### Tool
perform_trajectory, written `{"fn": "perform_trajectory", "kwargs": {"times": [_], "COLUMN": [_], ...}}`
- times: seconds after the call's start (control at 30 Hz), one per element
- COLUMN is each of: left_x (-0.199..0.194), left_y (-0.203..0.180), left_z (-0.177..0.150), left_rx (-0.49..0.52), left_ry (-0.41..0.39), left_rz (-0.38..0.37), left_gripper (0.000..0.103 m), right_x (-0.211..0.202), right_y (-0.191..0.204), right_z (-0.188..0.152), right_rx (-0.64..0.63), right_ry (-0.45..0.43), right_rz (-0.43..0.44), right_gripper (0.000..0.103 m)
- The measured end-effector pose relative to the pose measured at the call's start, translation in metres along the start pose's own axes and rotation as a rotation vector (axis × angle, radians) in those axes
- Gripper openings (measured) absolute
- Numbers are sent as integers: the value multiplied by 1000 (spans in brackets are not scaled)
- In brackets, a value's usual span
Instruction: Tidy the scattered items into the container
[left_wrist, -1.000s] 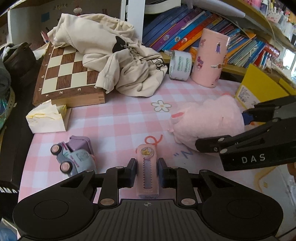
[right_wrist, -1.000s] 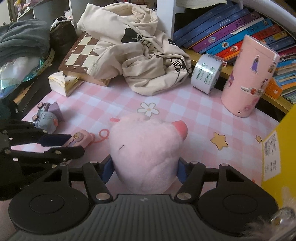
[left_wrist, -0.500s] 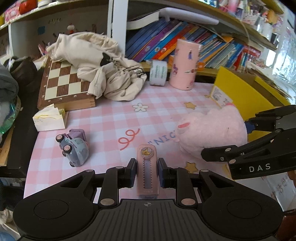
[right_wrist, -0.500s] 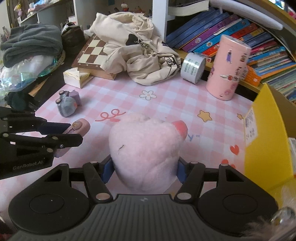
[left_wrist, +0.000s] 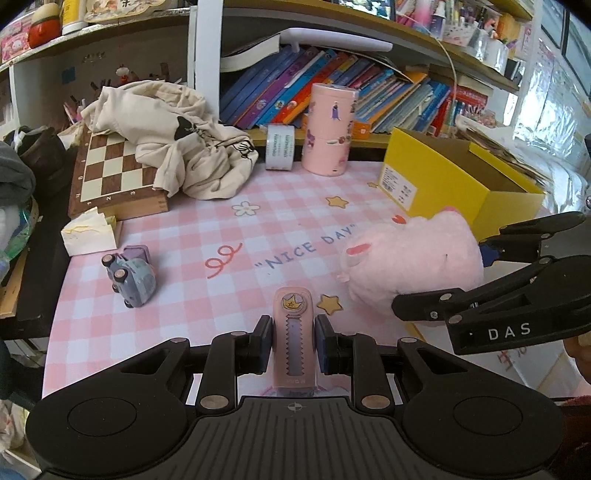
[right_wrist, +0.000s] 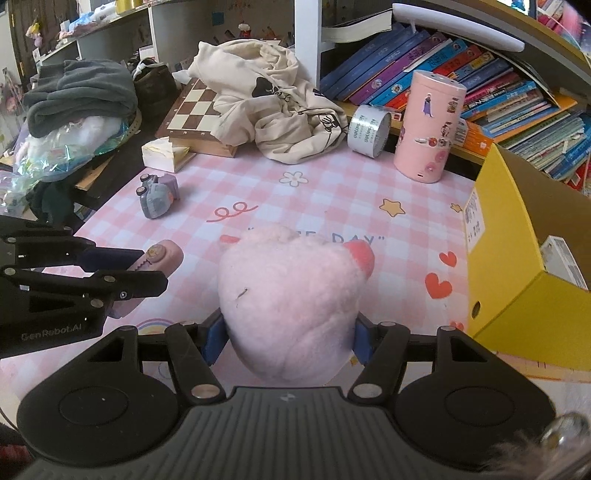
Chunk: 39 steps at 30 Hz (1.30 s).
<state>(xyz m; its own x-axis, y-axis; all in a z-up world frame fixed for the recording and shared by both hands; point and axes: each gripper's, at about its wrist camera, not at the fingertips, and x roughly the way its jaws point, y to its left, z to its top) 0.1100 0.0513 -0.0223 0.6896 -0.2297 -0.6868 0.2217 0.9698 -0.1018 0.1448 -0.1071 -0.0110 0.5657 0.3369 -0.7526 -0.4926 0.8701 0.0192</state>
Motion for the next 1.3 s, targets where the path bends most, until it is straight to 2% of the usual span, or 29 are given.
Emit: {"fn": "perform_trajectory", "kwargs": {"times": [0.5,0.8,1.03,1.3], "left_x": [-4,-1,3,9], "left_y": [-33,-59,-78,-110], "left_z": [-3,0,5,7], "left_rx": [52,127,151,167], "left_ry": [4,6,5,21], "left_rz": [-78,-140,-157,-166], "left_gripper": [23,23,23,23], "right_x": [-38,-52,-60,-72], "right_y": [-28,-46,-54,-80], "right_z": [-35,-49,-56,-70], "right_rx": [77,134,117,137], "right_ry": [0,-4,-15,-10], "right_rz": [-76,-120,-119,-118], "right_gripper": [63,63,63,63]}}
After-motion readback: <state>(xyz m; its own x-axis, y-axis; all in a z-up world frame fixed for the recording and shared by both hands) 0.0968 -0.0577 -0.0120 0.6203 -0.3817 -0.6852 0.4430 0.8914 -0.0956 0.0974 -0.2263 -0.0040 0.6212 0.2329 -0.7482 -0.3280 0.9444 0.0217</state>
